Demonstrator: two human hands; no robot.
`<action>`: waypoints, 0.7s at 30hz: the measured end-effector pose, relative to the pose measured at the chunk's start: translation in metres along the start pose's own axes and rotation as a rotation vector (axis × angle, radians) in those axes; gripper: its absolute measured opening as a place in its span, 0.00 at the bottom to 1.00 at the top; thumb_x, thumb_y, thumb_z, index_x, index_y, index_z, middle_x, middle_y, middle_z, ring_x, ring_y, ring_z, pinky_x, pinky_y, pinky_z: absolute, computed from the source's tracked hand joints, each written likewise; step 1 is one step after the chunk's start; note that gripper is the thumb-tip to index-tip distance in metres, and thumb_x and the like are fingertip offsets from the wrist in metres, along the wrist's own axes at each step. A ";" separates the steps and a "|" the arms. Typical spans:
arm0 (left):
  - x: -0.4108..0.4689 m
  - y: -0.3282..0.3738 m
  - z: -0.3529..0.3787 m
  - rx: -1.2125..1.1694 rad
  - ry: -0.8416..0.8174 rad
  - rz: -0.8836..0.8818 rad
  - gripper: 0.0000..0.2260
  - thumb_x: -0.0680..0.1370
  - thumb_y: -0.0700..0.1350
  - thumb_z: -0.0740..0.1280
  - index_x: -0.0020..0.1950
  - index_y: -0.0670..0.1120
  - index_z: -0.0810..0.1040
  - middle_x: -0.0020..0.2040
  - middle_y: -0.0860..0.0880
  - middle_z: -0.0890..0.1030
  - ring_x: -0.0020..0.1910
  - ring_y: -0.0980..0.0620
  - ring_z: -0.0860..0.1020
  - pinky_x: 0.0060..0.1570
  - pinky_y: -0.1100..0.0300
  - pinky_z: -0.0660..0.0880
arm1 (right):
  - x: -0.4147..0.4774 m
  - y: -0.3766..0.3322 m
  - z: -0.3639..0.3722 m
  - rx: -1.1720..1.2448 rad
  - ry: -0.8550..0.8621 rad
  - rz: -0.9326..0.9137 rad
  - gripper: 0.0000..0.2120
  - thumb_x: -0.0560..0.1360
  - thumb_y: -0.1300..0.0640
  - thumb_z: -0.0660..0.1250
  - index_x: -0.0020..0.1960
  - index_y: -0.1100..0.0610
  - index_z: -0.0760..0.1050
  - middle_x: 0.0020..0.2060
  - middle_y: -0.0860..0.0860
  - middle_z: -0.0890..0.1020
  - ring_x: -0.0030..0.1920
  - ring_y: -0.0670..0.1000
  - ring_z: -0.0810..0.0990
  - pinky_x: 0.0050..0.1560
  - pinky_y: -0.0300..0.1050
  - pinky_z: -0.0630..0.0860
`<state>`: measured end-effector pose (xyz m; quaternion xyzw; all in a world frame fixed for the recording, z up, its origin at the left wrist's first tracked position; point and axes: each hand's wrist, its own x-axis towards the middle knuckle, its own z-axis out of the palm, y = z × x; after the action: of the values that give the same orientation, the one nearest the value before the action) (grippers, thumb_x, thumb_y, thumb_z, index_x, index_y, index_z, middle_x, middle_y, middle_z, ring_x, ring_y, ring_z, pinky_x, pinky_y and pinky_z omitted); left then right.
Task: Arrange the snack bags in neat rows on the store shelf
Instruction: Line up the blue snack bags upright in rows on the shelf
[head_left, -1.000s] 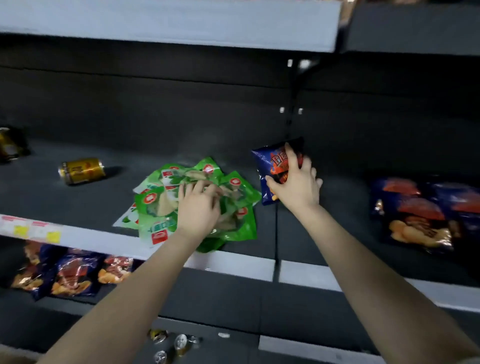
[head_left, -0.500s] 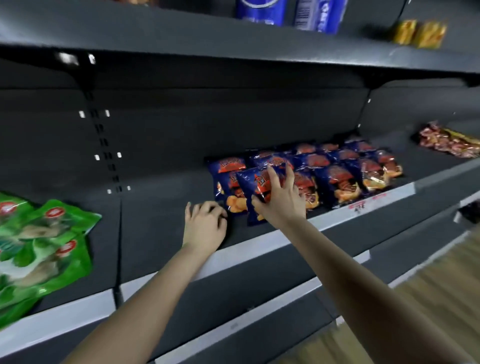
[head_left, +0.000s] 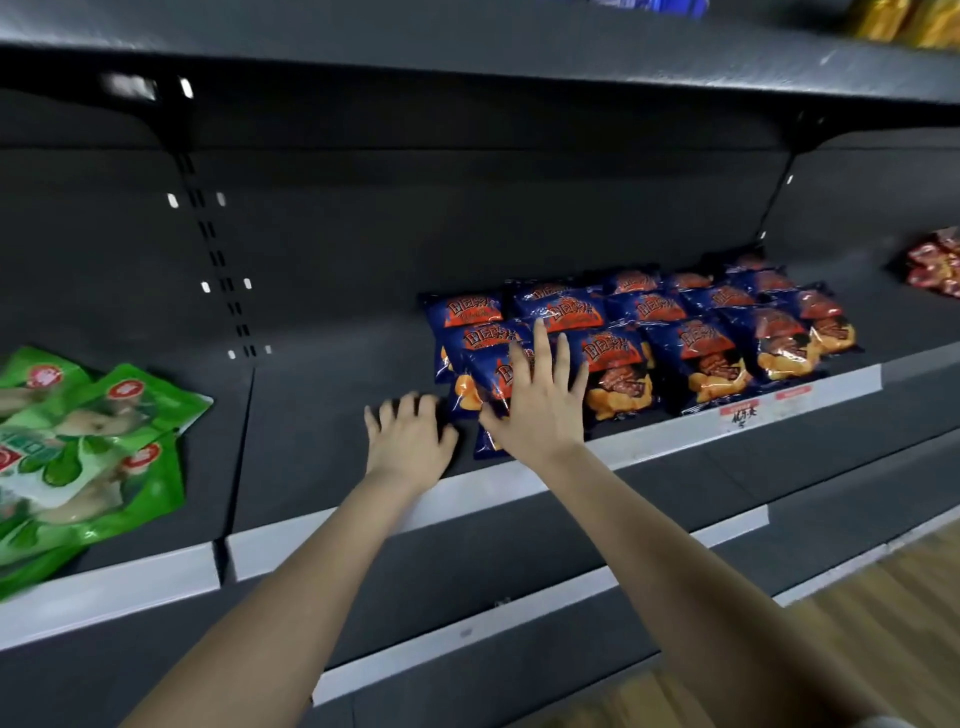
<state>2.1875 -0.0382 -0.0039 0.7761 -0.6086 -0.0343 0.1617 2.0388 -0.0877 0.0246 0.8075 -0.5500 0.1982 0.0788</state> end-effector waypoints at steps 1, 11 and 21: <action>0.000 0.000 0.001 0.009 -0.013 0.003 0.21 0.79 0.54 0.55 0.70 0.48 0.63 0.72 0.46 0.64 0.71 0.40 0.58 0.72 0.41 0.46 | 0.000 0.001 0.001 0.008 0.015 -0.026 0.39 0.73 0.39 0.61 0.77 0.53 0.51 0.77 0.54 0.42 0.76 0.62 0.42 0.71 0.68 0.47; 0.001 0.001 0.003 0.008 -0.052 0.013 0.24 0.78 0.58 0.54 0.72 0.50 0.60 0.74 0.48 0.60 0.73 0.42 0.53 0.72 0.41 0.44 | 0.000 0.008 0.018 0.105 -0.102 -0.088 0.38 0.74 0.38 0.59 0.77 0.43 0.43 0.77 0.51 0.45 0.76 0.60 0.40 0.71 0.68 0.49; 0.000 0.002 0.003 0.007 -0.054 0.037 0.26 0.78 0.59 0.54 0.73 0.50 0.59 0.74 0.48 0.59 0.74 0.43 0.52 0.72 0.41 0.43 | 0.006 0.006 0.022 0.111 -0.125 -0.054 0.42 0.72 0.31 0.56 0.76 0.41 0.36 0.77 0.50 0.39 0.75 0.62 0.37 0.69 0.70 0.48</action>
<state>2.1845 -0.0394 -0.0061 0.7641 -0.6271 -0.0503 0.1431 2.0403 -0.1031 0.0067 0.8358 -0.5203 0.1752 0.0047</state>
